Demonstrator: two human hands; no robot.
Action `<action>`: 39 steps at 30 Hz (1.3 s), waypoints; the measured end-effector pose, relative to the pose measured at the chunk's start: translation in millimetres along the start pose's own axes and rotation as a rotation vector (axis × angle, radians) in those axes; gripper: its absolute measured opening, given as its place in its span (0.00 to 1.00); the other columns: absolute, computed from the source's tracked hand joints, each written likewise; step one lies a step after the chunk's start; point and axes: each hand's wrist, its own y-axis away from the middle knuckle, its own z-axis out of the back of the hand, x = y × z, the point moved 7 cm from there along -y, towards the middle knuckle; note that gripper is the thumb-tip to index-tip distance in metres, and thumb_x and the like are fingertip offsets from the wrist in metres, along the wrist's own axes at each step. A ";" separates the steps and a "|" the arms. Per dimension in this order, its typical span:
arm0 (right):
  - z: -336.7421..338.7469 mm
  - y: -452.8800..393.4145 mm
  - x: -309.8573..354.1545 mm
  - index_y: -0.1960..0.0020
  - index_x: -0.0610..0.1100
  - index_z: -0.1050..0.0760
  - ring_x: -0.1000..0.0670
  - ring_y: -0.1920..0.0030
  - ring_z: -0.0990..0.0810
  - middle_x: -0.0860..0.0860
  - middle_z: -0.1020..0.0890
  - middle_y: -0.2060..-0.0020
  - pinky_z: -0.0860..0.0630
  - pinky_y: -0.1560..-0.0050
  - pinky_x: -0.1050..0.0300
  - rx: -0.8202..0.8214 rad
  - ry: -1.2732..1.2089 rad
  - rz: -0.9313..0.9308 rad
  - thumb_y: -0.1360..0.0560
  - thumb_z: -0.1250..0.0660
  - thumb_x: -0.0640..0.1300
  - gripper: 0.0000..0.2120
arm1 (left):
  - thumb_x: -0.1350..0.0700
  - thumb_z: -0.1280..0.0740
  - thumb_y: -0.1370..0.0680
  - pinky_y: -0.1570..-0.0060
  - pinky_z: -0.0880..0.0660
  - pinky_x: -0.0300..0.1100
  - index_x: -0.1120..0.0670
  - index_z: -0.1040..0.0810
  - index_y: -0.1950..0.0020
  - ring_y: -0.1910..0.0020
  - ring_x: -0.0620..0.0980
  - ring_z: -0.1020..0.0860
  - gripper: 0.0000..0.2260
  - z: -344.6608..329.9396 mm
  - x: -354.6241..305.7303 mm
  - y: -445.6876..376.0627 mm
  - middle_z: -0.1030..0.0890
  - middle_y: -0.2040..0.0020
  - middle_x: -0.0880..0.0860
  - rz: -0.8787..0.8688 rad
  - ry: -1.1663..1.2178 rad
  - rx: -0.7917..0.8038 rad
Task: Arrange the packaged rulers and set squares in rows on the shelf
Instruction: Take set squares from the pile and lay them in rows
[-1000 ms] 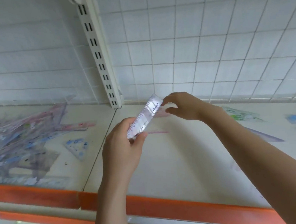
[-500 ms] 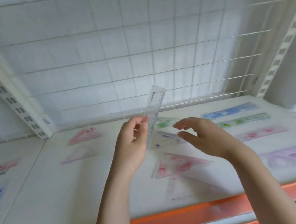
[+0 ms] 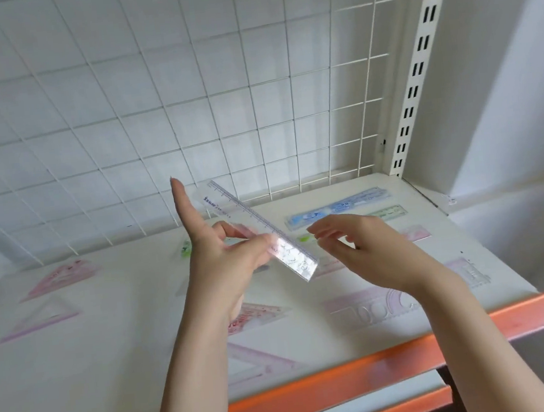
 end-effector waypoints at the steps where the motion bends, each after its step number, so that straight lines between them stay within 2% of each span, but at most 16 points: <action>1: 3.6 0.9 -4.9 0.41 0.51 0.23 0.62 0.49 0.23 0.57 0.19 0.49 0.33 0.52 0.78 0.000 -0.004 -0.005 0.21 0.39 0.45 0.11 | 0.74 0.30 0.32 0.52 0.21 0.59 0.26 0.53 0.31 0.63 0.56 0.22 0.53 -4.4 0.4 0.0 0.29 0.65 0.52 0.005 0.000 -0.003; 5: 16.6 1.0 -22.0 0.42 0.52 0.23 0.61 0.49 0.23 0.57 0.19 0.50 0.33 0.53 0.78 -0.013 -0.013 -0.013 0.21 0.40 0.45 0.11 | 0.74 0.30 0.32 0.51 0.20 0.54 0.37 0.47 0.28 0.65 0.52 0.21 0.47 -21.0 2.1 -4.5 0.28 0.65 0.52 0.006 0.033 -0.035; 8: 25.6 0.7 -32.1 0.42 0.51 0.23 0.61 0.51 0.23 0.57 0.19 0.51 0.32 0.54 0.78 -0.019 -0.014 -0.008 0.21 0.40 0.44 0.11 | 0.72 0.29 0.31 0.51 0.21 0.48 0.47 0.40 0.33 0.65 0.45 0.20 0.35 -28.8 1.5 -12.0 0.25 0.62 0.52 -0.024 0.074 -0.112; 12: 38.5 -0.3 -50.2 0.45 0.50 0.22 0.59 0.52 0.22 0.56 0.18 0.54 0.30 0.54 0.69 -0.049 -0.017 -0.024 0.21 0.40 0.44 0.09 | 0.66 0.31 0.27 0.64 0.20 0.46 0.52 0.35 0.44 0.66 0.49 0.17 0.19 -36.0 10.0 -28.4 0.25 0.56 0.55 0.037 0.191 -0.257; 13: 41.1 -0.3 -56.5 0.44 0.50 0.22 0.59 0.51 0.22 0.56 0.18 0.53 0.30 0.54 0.71 -0.058 -0.022 -0.040 0.21 0.39 0.45 0.09 | 0.67 0.32 0.25 0.65 0.20 0.45 0.54 0.36 0.44 0.67 0.49 0.17 0.17 -39.2 13.5 -35.3 0.26 0.56 0.56 0.067 0.237 -0.279; 15: 45.3 -0.1 -67.7 0.42 0.51 0.23 0.60 0.50 0.23 0.57 0.19 0.51 0.31 0.54 0.76 -0.072 -0.028 -0.065 0.22 0.39 0.45 0.11 | 0.68 0.37 0.24 0.64 0.19 0.42 0.57 0.37 0.43 0.67 0.51 0.17 0.15 -46.5 20.3 -51.4 0.27 0.56 0.59 0.126 0.275 -0.308; 19: 51.3 1.2 -82.0 0.42 0.50 0.22 0.60 0.51 0.23 0.57 0.19 0.52 0.33 0.54 0.78 -0.089 -0.026 -0.087 0.22 0.38 0.44 0.11 | 0.71 0.43 0.25 0.59 0.20 0.43 0.53 0.37 0.39 0.62 0.53 0.19 0.19 -67.3 38.6 -86.3 0.27 0.58 0.57 0.281 0.276 -0.287; 22: 54.1 4.4 -89.1 0.41 0.49 0.23 0.59 0.51 0.23 0.55 0.19 0.51 0.34 0.55 0.78 -0.098 -0.008 -0.098 0.22 0.38 0.44 0.11 | 0.68 0.39 0.25 0.64 0.25 0.37 0.56 0.27 0.51 0.65 0.48 0.22 0.08 -84.3 58.7 -103.5 0.24 0.63 0.54 0.432 0.082 -0.236; 24: 55.5 7.3 -93.9 0.41 0.49 0.23 0.59 0.51 0.23 0.55 0.19 0.51 0.34 0.55 0.79 -0.103 0.007 -0.106 0.22 0.38 0.44 0.12 | 0.66 0.37 0.25 0.69 0.32 0.34 0.55 0.25 0.61 0.68 0.45 0.26 0.08 -91.2 71.6 -111.3 0.23 0.63 0.53 0.476 -0.047 -0.211; 26: 57.4 10.0 -97.6 0.40 0.49 0.23 0.58 0.51 0.22 0.55 0.19 0.51 0.33 0.53 0.78 -0.103 0.021 -0.115 0.22 0.38 0.44 0.12 | 0.65 0.36 0.25 0.71 0.35 0.34 0.54 0.25 0.63 0.70 0.44 0.28 0.09 -96.5 79.0 -117.9 0.22 0.62 0.53 0.468 -0.127 -0.196; 29: 63.1 14.0 -102.5 0.40 0.48 0.23 0.55 0.50 0.21 0.54 0.19 0.51 0.29 0.50 0.69 -0.114 0.034 -0.135 0.22 0.38 0.43 0.12 | 0.64 0.34 0.26 0.74 0.35 0.33 0.54 0.25 0.65 0.71 0.46 0.29 0.09 -98.9 81.6 -124.1 0.23 0.64 0.52 0.424 -0.266 -0.176; 31: 68.3 16.5 -105.3 0.40 0.47 0.23 0.55 0.50 0.21 0.53 0.19 0.51 0.29 0.49 0.67 -0.137 0.042 -0.146 0.22 0.38 0.42 0.12 | 0.62 0.33 0.27 0.66 0.32 0.34 0.53 0.25 0.68 0.69 0.52 0.29 0.10 -98.3 79.5 -130.5 0.25 0.66 0.54 0.312 -0.440 -0.162; 32: 70.3 17.2 -106.3 0.40 0.47 0.23 0.55 0.50 0.22 0.53 0.19 0.51 0.30 0.51 0.70 -0.149 0.046 -0.147 0.22 0.38 0.43 0.12 | 0.61 0.34 0.27 0.61 0.33 0.37 0.52 0.25 0.67 0.66 0.53 0.29 0.09 -98.9 76.1 -131.7 0.25 0.65 0.54 0.248 -0.559 -0.141; 34: 72.0 16.9 -107.5 0.41 0.48 0.23 0.56 0.49 0.22 0.54 0.19 0.50 0.32 0.54 0.74 -0.158 0.060 -0.148 0.22 0.38 0.43 0.12 | 0.56 0.36 0.26 0.56 0.33 0.41 0.49 0.23 0.55 0.57 0.56 0.27 0.04 -100.9 70.8 -130.2 0.25 0.57 0.55 0.161 -0.832 -0.084; 36: 71.6 13.7 -105.7 0.40 0.48 0.23 0.56 0.47 0.23 0.54 0.19 0.48 0.33 0.54 0.72 -0.148 0.090 -0.142 0.22 0.39 0.44 0.12 | 0.52 0.39 0.22 0.53 0.33 0.44 0.53 0.25 0.40 0.45 0.59 0.25 0.12 -98.9 71.3 -128.5 0.25 0.44 0.55 0.124 -1.101 -0.063; 39: 73.2 3.6 -97.3 0.39 0.46 0.24 0.55 0.44 0.24 0.52 0.20 0.45 0.34 0.50 0.68 -0.134 0.141 -0.115 0.21 0.39 0.44 0.13 | 0.50 0.42 0.20 0.55 0.33 0.46 0.56 0.28 0.37 0.43 0.60 0.26 0.15 -100.6 66.1 -122.2 0.29 0.40 0.57 0.051 -1.331 -0.051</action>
